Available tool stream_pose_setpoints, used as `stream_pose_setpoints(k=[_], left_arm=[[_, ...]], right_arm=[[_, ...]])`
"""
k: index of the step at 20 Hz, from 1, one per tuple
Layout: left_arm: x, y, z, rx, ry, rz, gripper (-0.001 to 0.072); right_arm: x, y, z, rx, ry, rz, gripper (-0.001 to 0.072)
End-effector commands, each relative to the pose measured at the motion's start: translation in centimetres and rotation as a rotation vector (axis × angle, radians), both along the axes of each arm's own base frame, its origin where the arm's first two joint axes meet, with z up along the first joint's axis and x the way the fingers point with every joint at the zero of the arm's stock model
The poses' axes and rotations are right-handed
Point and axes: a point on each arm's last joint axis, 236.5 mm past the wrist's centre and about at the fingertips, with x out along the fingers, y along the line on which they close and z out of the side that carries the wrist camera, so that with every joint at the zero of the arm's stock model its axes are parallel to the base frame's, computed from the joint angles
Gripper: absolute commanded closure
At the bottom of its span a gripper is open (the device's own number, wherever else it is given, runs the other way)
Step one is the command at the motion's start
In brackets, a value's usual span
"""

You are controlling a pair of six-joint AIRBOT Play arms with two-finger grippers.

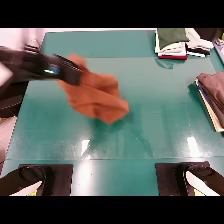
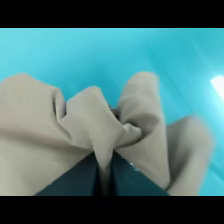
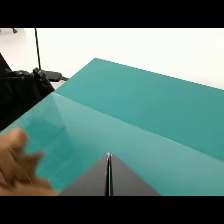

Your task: Fold the shirts.

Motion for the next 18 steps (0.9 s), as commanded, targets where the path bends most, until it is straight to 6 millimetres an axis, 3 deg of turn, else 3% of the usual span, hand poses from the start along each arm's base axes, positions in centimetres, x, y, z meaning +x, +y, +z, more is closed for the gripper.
stream_pose_setpoints(k=[1, 2, 3, 5, 8, 10, 12, 14, 18], left_arm=[[-0.9, -9.3, -6.8, -0.031, 0.168, -0.162, 0.0460], [-0.2, -10.7, -8.0, -0.050, 0.177, -0.165, 0.0082], [1.0, -11.4, -8.8, -0.073, 0.176, -0.147, 0.0036], [4.1, -10.0, -9.4, -0.092, 0.158, -0.081, 0.0033], [9.5, -3.1, -10.7, -0.108, 0.198, 0.110, 0.0033], [11.4, 1.4, -12.8, -0.107, 0.283, 0.212, 0.0033], [12.2, 4.7, -16.3, -0.099, 0.409, 0.283, 0.0033], [11.9, 5.4, -19.9, -0.098, 0.521, 0.299, 0.0033], [9.8, 4.1, -26.4, -0.114, 0.706, 0.296, 0.0034]], right_arm=[[0.5, 0.3, -1.1, 0.001, 0.044, 0.011, 0.0693], [0.6, 0.4, -1.7, -0.005, 0.064, 0.020, 0.0693], [0.6, 0.5, -2.2, -0.013, 0.080, 0.028, 0.0692], [0.5, 0.7, -2.8, -0.025, 0.099, 0.039, 0.0693], [0.4, 0.7, -2.8, -0.026, 0.102, 0.042, 0.0693], [0.4, 0.8, -2.9, -0.028, 0.107, 0.045, 0.0692], [0.3, 0.8, -3.0, -0.029, 0.109, 0.047, 0.0693], [0.2, 0.9, -3.2, -0.034, 0.117, 0.053, 0.0693], [-0.1, 1.0, -3.7, -0.043, 0.134, 0.064, 0.0693]])
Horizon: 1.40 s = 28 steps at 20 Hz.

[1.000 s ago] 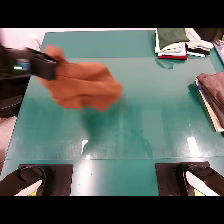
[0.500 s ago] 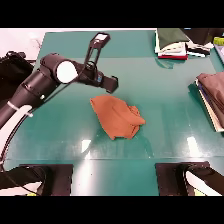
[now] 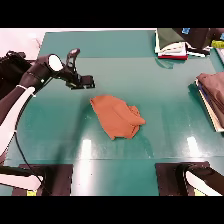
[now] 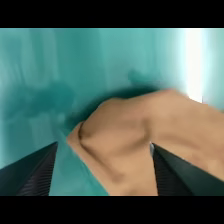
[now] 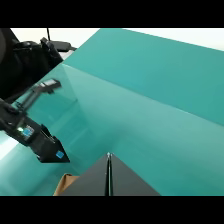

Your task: Fold the shirts.

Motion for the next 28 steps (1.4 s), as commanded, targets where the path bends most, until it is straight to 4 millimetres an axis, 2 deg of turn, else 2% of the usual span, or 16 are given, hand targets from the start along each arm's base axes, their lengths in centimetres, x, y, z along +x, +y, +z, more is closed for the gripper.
stream_pose_setpoints(k=[1, 3, 6, 9, 10, 11, 12, 13, 16, 18, 19, 20, 21, 22, 24, 28], left_arm=[[-1.6, -0.5, -4.8, -0.055, 0.162, 0.021, 0.0034], [-2.1, -1.1, -5.8, -0.079, 0.195, 0.010, 0.0034], [-1.9, -2.3, -5.4, -0.120, 0.182, -0.005, 0.0035], [-2.3, -3.4, -5.6, -0.097, 0.159, -0.041, 0.0036], [-2.3, -3.8, -5.5, -0.096, 0.151, -0.052, 0.0076], [-2.4, -3.9, -5.5, -0.096, 0.151, -0.054, 0.0277], [-2.3, -3.9, -5.5, -0.096, 0.149, -0.053, 0.0519], [-2.2, -3.7, -5.4, -0.094, 0.147, -0.053, 0.0672], [-1.7, -3.2, -3.8, -0.091, 0.117, -0.062, 0.0679], [-0.9, -2.2, -2.1, -0.045, 0.049, -0.074, 0.0678], [-0.6, -2.0, -1.2, -0.034, 0.020, -0.077, 0.0678], [-0.4, -2.0, -0.5, -0.036, 0.002, -0.077, 0.0678], [-0.4, -1.9, -0.1, -0.036, -0.008, -0.077, 0.0678], [-0.4, -1.9, 0.0, -0.037, -0.011, -0.077, 0.0678], [-0.4, -2.0, 0.0, -0.037, -0.010, -0.078, 0.0677], [-0.5, -2.0, 0.0, -0.038, -0.009, -0.079, 0.0678]], right_arm=[[-0.3, 0.1, -0.6, -0.014, 0.021, 0.013, 0.0693], [-0.2, -0.2, -1.1, -0.038, 0.030, 0.006, 0.0693], [-0.2, 0.0, -2.0, -0.033, 0.061, 0.013, 0.0693], [0.2, -0.3, -5.2, 0.000, 0.173, -0.013, 0.0693], [0.4, -0.5, -6.5, 0.001, 0.205, -0.019, 0.0693], [0.4, -0.5, -8.0, 0.001, 0.242, -0.022, 0.0692], [0.4, -0.8, -9.4, 0.005, 0.285, -0.033, 0.0692], [0.1, -1.1, -11.2, -0.001, 0.338, -0.033, 0.0693], [-1.9, -2.5, -17.8, -0.024, 0.546, -0.027, 0.0692], [-3.9, -3.5, -23.1, -0.014, 0.711, -0.044, 0.0690], [-4.9, -3.8, -25.5, -0.005, 0.785, -0.053, 0.0611], [-6.2, -4.0, -28.2, 0.004, 0.860, -0.063, 0.0336], [-7.3, -3.9, -30.6, 0.018, 0.923, -0.079, 0.0197], [-8.3, -3.8, -32.8, 0.037, 0.976, -0.094, 0.0199], [-9.9, -2.8, -35.8, 0.088, 1.045, -0.112, 0.0199], [-11.4, -0.6, -38.7, 0.127, 1.077, -0.123, 0.0199]])
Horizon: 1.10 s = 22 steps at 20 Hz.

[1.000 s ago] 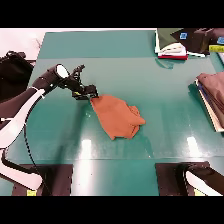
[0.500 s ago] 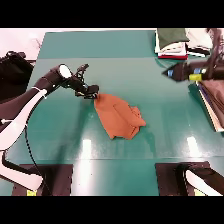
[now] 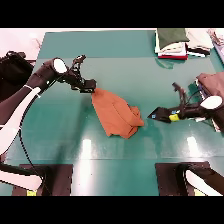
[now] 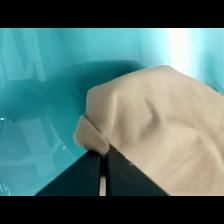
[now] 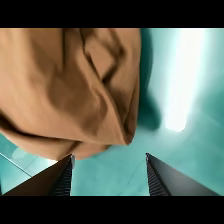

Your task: Fold the shirts.

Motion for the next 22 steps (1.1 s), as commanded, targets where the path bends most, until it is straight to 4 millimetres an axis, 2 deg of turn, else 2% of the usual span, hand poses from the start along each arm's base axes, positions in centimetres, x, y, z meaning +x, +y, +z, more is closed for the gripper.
stream_pose_setpoints(k=[1, 7, 8, 9, 10, 11, 13, 14, 15, 17, 19, 20, 21, 22], left_arm=[[0.1, 0.1, 0.2, 0.003, -0.008, -0.001, 0.0678], [-0.4, 0.1, 0.0, 0.008, 0.012, -0.010, 0.0677], [-0.5, 0.1, 0.0, 0.009, 0.016, -0.012, 0.0678], [-0.6, 0.1, 0.0, 0.010, 0.019, -0.013, 0.0677], [-0.6, 0.1, 0.1, 0.009, 0.017, -0.014, 0.0677], [-0.6, 0.2, 0.6, 0.008, 0.007, -0.015, 0.0677], [-0.1, 0.7, 3.7, 0.010, -0.082, -0.010, 0.0678], [0.1, 1.0, 6.6, 0.011, -0.155, -0.009, 0.0678], [0.3, 1.5, 10.8, 0.012, -0.261, -0.013, 0.0678], [-1.0, 2.2, 21.1, -0.030, -0.493, -0.023, 0.0678], [-4.6, 3.0, 31.9, -0.098, -0.726, -0.027, 0.0678], [-6.8, 3.6, 36.1, -0.130, -0.819, -0.022, 0.0678], [-9.2, 4.4, 39.8, -0.154, -0.903, -0.017, 0.0678], [-11.2, 5.0, 42.1, -0.171, -0.961, -0.014, 0.0678]], right_arm=[[-1.2, 1.6, -2.9, 0.026, 0.044, -0.045, 0.0199], [-0.2, 6.0, -4.4, 0.071, 0.092, 0.089, 0.0219], [0.2, 6.6, -4.4, 0.065, 0.080, 0.117, 0.0309], [0.6, 7.1, -4.4, 0.062, 0.069, 0.141, 0.0350], [1.1, 7.6, -4.3, 0.063, 0.061, 0.155, 0.0438], [1.5, 7.9, -3.9, 0.065, 0.049, 0.165, 0.0685], [2.6, 7.9, -1.7, 0.075, -0.004, 0.186, 0.0694], [3.3, 7.4, 0.3, 0.064, -0.056, 0.209, 0.0694], [3.9, 7.0, 3.3, 0.068, -0.119, 0.232, 0.0694], [4.2, 5.8, 11.8, 0.079, -0.278, 0.270, 0.0694], [4.6, 3.9, 20.9, 0.027, -0.496, 0.217, 0.0694], [4.5, 2.5, 25.1, -0.022, -0.604, 0.170, 0.0694], [4.3, 1.2, 28.7, -0.076, -0.696, 0.128, 0.0694], [3.9, 0.2, 31.3, -0.117, -0.757, 0.102, 0.0695]])
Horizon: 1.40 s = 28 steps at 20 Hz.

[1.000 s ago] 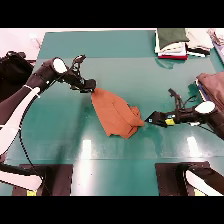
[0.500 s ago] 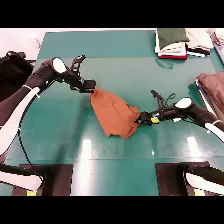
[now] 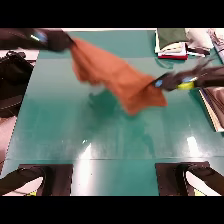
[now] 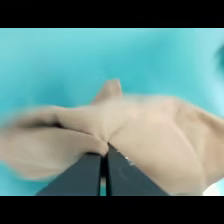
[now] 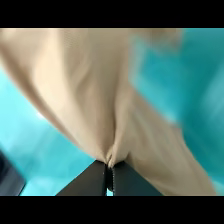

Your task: Fold the shirts.

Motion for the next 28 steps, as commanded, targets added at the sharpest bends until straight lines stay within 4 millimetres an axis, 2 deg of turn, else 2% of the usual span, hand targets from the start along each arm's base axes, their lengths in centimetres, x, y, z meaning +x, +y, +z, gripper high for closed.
stream_pose_setpoints(k=[1, 2, 3, 4, 6, 7, 9, 11, 14, 16, 18, 21, 22, 23, 25, 27, 28], left_arm=[[-7.6, 2.4, 10.7, -0.065, -0.261, -0.002, 0.0678], [-8.5, 2.7, 11.0, -0.056, -0.273, -0.009, 0.0678], [-9.0, 2.7, 10.6, -0.040, -0.261, -0.018, 0.0678], [-9.0, 2.6, 9.5, -0.019, -0.225, -0.028, 0.0678], [-7.9, 2.0, 5.5, 0.033, -0.106, -0.048, 0.0679], [-7.0, 1.7, 2.4, 0.063, -0.024, -0.058, 0.0679], [-5.8, 1.2, -4.7, 0.116, 0.149, -0.070, 0.0679], [-5.7, 1.1, -12.6, 0.161, 0.326, -0.075, 0.0679], [-8.2, 1.8, -23.6, 0.225, 0.574, -0.083, 0.0678], [-11.1, 1.6, -28.2, 0.229, 0.705, -0.128, 0.0678], [-13.4, -0.3, -29.1, 0.169, 0.757, -0.238, 0.0679], [-14.0, -2.7, -27.5, 0.077, 0.729, -0.332, 0.0656], [-14.0, -2.9, -27.3, 0.069, 0.724, -0.337, 0.0325], [-13.8, -2.8, -27.2, 0.070, 0.717, -0.333, 0.0090], [-12.4, -1.9, -25.8, 0.080, 0.675, -0.306, 0.0103], [-9.4, -0.3, -22.8, 0.050, 0.591, -0.233, 0.0103], [-7.5, 1.3, -21.4, 0.038, 0.552, -0.160, 0.0103]], right_arm=[[-2.2, -3.8, 10.6, -0.083, -0.245, -0.130, 0.0695], [-2.6, -3.9, 12.0, -0.080, -0.268, -0.132, 0.0695], [-2.8, -3.8, 12.5, -0.080, -0.263, -0.126, 0.0695], [-2.8, -3.7, 12.4, -0.082, -0.237, -0.120, 0.0695], [-1.8, -3.7, 10.3, -0.105, -0.154, -0.101, 0.0695], [-1.2, -3.7, 8.5, -0.116, -0.093, -0.095, 0.0695], [-0.1, -3.7, 3.7, -0.131, 0.044, -0.084, 0.0695], [0.2, -3.9, -1.2, -0.145, 0.173, -0.081, 0.0695], [-0.1, -3.9, -6.9, -0.144, 0.307, -0.095, 0.0695], [-0.5, -4.0, -9.1, -0.141, 0.350, -0.111, 0.0695], [-0.9, -4.1, -10.3, -0.137, 0.365, -0.125, 0.0695], [-1.1, -4.2, -10.5, -0.128, 0.340, -0.151, 0.0695], [-1.1, -4.3, -10.3, -0.126, 0.327, -0.157, 0.0694], [-1.1, -4.3, -10.0, -0.124, 0.316, -0.160, 0.0694], [-0.9, -4.8, -9.3, -0.116, 0.290, -0.182, 0.0694], [-0.8, -5.4, -8.9, -0.112, 0.277, -0.202, 0.0694], [-0.8, -5.7, -8.6, -0.110, 0.271, -0.211, 0.0694]])
